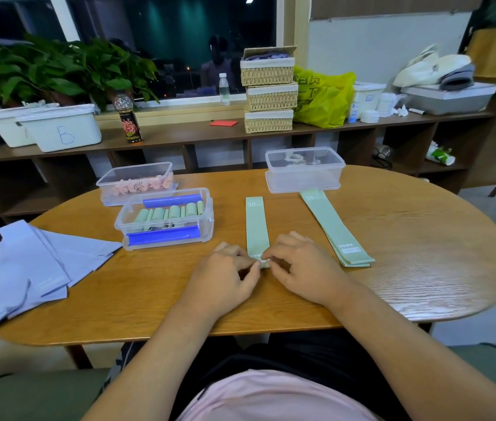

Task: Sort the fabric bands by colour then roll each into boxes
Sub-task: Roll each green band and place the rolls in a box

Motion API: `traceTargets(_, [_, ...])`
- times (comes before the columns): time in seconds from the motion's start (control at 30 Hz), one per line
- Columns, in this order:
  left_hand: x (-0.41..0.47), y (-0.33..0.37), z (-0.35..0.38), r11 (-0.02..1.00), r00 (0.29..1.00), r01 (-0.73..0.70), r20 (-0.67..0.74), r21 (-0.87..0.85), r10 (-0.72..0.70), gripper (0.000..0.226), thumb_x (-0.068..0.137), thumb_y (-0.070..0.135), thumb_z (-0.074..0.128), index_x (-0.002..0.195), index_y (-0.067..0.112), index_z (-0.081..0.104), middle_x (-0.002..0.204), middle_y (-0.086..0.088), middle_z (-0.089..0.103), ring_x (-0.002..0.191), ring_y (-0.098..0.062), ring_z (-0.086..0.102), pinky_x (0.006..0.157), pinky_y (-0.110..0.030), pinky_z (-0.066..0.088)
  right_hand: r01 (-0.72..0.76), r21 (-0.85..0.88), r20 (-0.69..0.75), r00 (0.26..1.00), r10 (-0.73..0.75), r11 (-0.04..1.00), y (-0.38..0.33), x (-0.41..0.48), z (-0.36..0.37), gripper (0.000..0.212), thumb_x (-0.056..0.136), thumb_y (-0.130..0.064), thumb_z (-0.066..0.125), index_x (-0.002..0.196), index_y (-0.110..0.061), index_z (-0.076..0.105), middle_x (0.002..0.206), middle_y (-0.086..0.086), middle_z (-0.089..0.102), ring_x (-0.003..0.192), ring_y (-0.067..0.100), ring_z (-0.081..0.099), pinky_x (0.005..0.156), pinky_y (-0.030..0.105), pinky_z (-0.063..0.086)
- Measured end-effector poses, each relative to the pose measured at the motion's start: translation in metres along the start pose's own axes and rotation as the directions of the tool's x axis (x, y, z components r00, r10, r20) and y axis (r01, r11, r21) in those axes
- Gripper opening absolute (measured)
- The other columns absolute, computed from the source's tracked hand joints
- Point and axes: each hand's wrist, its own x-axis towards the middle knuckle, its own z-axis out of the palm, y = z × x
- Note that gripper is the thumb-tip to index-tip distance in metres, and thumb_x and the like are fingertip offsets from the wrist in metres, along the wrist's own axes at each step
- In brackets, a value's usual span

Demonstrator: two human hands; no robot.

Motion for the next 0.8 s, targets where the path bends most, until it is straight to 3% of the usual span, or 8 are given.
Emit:
traceTargets(0.13, [0.0007, 0.0001, -0.0005, 0.998, 0.999, -0.005, 0.045, 0.064, 0.002, 0.038, 0.102, 0.046, 0.050, 0.123, 0.033, 0.079, 0.121, 0.013, 0.070, 0.115, -0.009, 0.053, 0.091, -0.032, 0.053, 0.019, -0.004, 0.033, 0.999, -0.018, 1.000, 0.0006, -0.0006, -0.0004, 0.023, 0.102, -0.029, 0.058, 0.117, -0.033, 0.075, 0.110, -0.021, 0.063, 0.102, 0.001, 0.047, 0.091, 0.030, 0.044])
traceTargets(0.3, [0.0018, -0.0008, 0.0009, 0.995, 0.992, 0.029, 0.117, 0.097, -0.040, 0.047, 0.099, 0.042, 0.048, 0.140, 0.033, 0.069, 0.142, 0.013, 0.062, 0.130, -0.010, 0.047, 0.105, -0.041, 0.050, -0.039, -0.031, 0.017, 0.999, 0.040, 0.999, 0.0027, 0.0003, 0.0023, 0.029, 0.101, -0.029, 0.057, 0.124, -0.035, 0.074, 0.113, -0.022, 0.066, 0.103, 0.004, 0.049, 0.093, 0.038, 0.048])
traceTargets(0.5, [0.0036, 0.0037, -0.0024, 0.995, 0.987, 0.091, 0.125, 0.051, -0.097, 0.060, 0.100, 0.037, 0.052, 0.159, 0.032, 0.044, 0.146, 0.013, 0.057, 0.134, -0.009, 0.045, 0.111, -0.036, 0.045, -0.062, -0.072, 0.035, 0.997, 0.064, 0.996, 0.0031, 0.0008, 0.0027, 0.035, 0.104, -0.031, 0.054, 0.136, -0.036, 0.069, 0.119, -0.023, 0.061, 0.111, 0.005, 0.046, 0.097, 0.037, 0.047])
traceTargets(0.63, [0.0044, 0.0031, -0.0032, 0.982, 0.977, 0.182, 0.126, -0.051, -0.174, 0.064, 0.098, 0.036, 0.058, 0.158, 0.039, 0.034, 0.135, 0.018, 0.059, 0.127, -0.008, 0.050, 0.106, -0.034, 0.045, -0.082, -0.093, 0.057, 0.995, 0.087, 0.992, 0.0062, 0.0032, 0.0068, 0.040, 0.105, -0.035, 0.051, 0.143, -0.038, 0.062, 0.118, -0.022, 0.055, 0.109, 0.006, 0.044, 0.097, 0.038, 0.047])
traceTargets(0.8, [0.0045, 0.0023, -0.0025, 0.990, 0.980, 0.141, 0.139, 0.000, -0.139, 0.041, 0.101, 0.034, 0.053, 0.141, 0.042, 0.052, 0.133, 0.018, 0.060, 0.126, -0.007, 0.047, 0.109, -0.039, 0.046, -0.101, -0.105, 0.074, 0.991, 0.109, 0.989, 0.0079, 0.0045, 0.0084, 0.043, 0.106, -0.039, 0.046, 0.147, -0.041, 0.057, 0.120, -0.019, 0.052, 0.113, 0.008, 0.044, 0.099, 0.040, 0.046])
